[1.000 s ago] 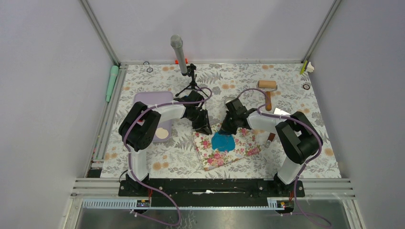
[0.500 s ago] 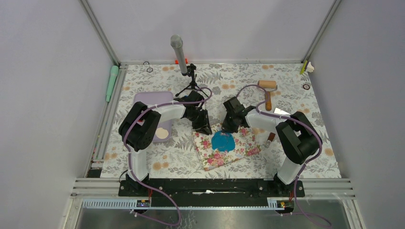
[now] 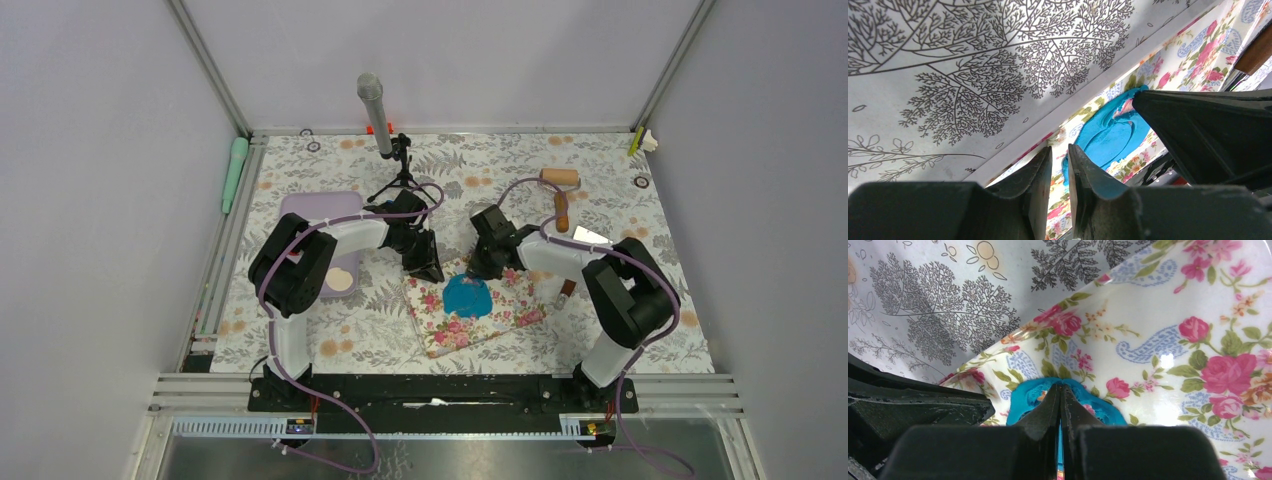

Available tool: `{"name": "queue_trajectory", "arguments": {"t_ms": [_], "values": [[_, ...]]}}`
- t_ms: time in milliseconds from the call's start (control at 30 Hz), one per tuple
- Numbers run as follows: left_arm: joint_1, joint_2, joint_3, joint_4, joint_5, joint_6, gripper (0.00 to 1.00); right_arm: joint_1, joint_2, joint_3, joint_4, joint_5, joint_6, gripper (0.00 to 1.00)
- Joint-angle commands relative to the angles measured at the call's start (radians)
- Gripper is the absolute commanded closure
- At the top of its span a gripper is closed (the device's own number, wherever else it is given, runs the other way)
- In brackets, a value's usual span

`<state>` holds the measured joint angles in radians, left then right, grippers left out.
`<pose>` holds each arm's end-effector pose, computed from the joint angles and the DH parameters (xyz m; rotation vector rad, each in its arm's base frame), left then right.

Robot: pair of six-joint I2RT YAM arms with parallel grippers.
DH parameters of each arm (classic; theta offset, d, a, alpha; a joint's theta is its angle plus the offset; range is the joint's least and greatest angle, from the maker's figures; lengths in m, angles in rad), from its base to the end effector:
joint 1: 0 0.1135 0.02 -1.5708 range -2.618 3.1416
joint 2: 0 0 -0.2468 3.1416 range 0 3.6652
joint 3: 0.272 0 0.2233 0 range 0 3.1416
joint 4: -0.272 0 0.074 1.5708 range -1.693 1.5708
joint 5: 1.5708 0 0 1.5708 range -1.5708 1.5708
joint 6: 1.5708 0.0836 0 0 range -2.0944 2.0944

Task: Roll out the dumpling wrappers from the dough
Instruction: Remove the dumpling mold from the work surface.

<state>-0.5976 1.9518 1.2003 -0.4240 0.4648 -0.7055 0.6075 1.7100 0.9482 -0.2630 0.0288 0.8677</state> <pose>0.2824 -0.2376 0.1023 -0.0196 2.9726 -0.9194 0.2749 0.1882 0.1182 0.3583 2.6548 0.4759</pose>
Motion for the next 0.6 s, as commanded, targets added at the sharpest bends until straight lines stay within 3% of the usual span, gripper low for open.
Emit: {"name": "queue_trajectory", "arguments": {"t_ms": [0, 567], "values": [[-0.005, 0.044, -0.043, -0.061, -0.105, 0.046, 0.75, -0.009, -0.015, -0.077, -0.129, 0.068, -0.035, 1.0], [-0.005, 0.049, -0.039, -0.062, -0.104, 0.044, 0.75, 0.007, -0.138, -0.078, -0.153, 0.046, -0.036, 1.0]]}}
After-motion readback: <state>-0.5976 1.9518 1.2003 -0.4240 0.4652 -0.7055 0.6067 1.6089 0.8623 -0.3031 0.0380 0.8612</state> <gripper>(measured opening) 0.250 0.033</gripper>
